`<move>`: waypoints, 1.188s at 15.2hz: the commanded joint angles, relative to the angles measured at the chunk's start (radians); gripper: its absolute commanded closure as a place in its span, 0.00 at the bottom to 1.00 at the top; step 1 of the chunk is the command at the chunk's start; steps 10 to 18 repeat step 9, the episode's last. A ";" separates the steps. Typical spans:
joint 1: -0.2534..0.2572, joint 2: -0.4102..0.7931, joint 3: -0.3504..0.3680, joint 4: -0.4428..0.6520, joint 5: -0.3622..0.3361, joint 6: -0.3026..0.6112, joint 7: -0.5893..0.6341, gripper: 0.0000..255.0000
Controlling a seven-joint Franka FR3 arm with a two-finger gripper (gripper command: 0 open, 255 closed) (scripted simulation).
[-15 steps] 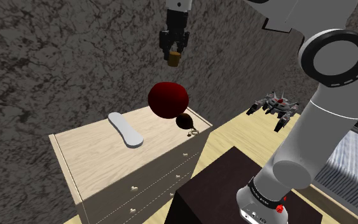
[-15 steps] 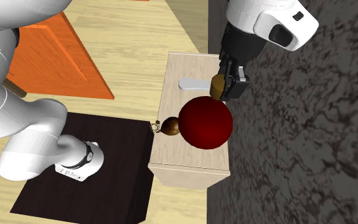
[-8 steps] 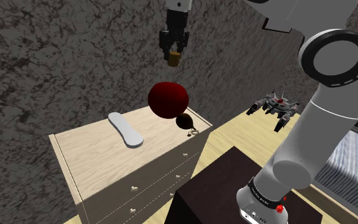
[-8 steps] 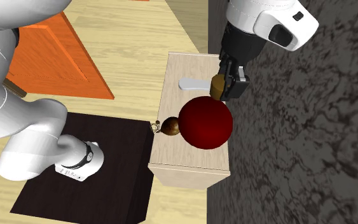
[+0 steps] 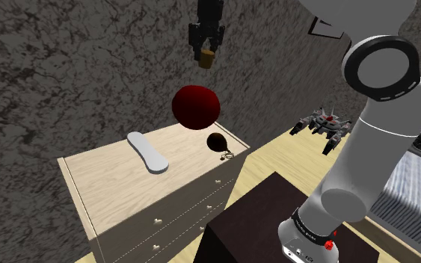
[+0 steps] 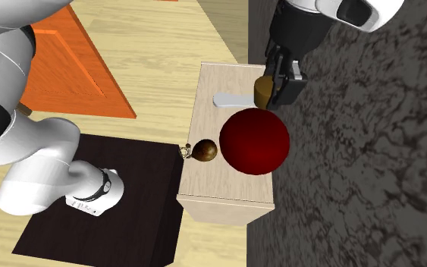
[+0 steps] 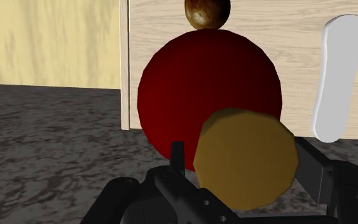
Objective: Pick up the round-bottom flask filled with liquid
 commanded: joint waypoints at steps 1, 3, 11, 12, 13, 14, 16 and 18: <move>0.003 0.020 0.001 0.060 -0.005 -0.037 0.000 1.00; 0.008 0.044 0.003 0.123 -0.011 -0.077 0.002 1.00; 0.024 0.110 0.006 0.282 -0.028 -0.171 0.005 1.00; 0.024 0.110 0.006 0.282 -0.028 -0.171 0.005 1.00; 0.024 0.110 0.006 0.282 -0.028 -0.171 0.005 1.00; 0.024 0.110 0.006 0.282 -0.028 -0.171 0.005 1.00; 0.024 0.110 0.006 0.282 -0.028 -0.171 0.005 1.00; 0.024 0.110 0.006 0.282 -0.028 -0.171 0.005 1.00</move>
